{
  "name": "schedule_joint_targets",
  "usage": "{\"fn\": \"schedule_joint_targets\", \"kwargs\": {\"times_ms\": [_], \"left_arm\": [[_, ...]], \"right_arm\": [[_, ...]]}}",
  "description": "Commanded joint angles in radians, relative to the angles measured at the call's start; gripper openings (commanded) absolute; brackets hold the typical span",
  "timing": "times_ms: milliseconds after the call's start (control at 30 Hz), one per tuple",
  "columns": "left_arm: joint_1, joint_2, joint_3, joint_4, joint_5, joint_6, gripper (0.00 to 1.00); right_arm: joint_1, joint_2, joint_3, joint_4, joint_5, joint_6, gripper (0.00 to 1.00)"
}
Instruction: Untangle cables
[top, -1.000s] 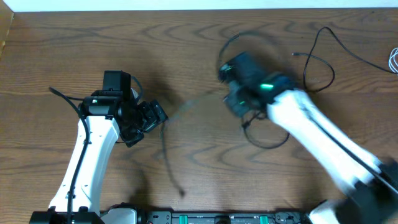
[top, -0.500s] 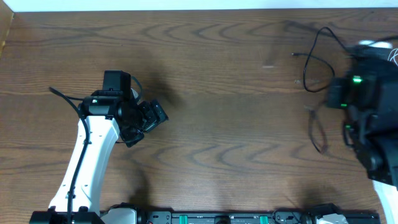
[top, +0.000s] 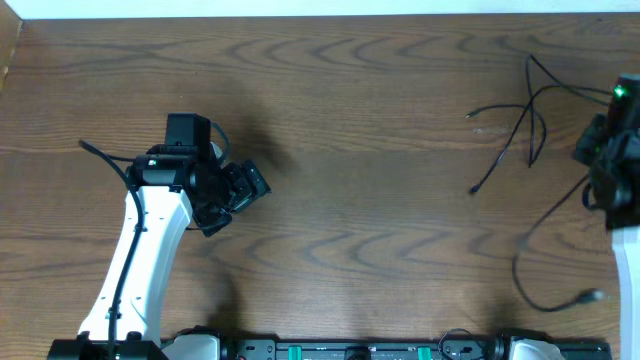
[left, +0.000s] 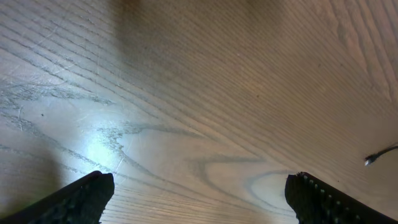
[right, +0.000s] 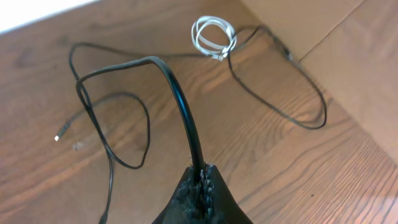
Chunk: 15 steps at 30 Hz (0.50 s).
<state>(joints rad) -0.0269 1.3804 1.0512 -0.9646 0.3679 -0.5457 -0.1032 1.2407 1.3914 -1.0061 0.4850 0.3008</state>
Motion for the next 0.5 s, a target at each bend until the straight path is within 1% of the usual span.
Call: {"fn": "schedule_joint_targets", "kwargs": {"times_ms": [0,100,267,367,467], "left_arm": [[0.004,0.004,-0.011,-0.003,0.005,0.002,0.93],[0.004,0.004,-0.012,-0.003,0.005,0.003,0.93],[0.004,0.004,-0.012,-0.003,0.005,0.002,0.93],[0.004,0.004,-0.012,-0.003,0.005,0.002,0.93],[0.004,0.004,-0.012,-0.003,0.005,0.003,0.93]], "right_arm": [[-0.013,0.067,0.001,0.026,-0.005,0.020,0.01],[-0.033,0.134,0.001,0.151,-0.072,0.021,0.01],[-0.099,0.189,0.001,0.346,-0.327,0.021,0.01],[-0.147,0.202,0.001,0.435,-0.480,0.043,0.01],[-0.190,0.203,0.001,0.461,-0.564,0.073,0.01]]}}
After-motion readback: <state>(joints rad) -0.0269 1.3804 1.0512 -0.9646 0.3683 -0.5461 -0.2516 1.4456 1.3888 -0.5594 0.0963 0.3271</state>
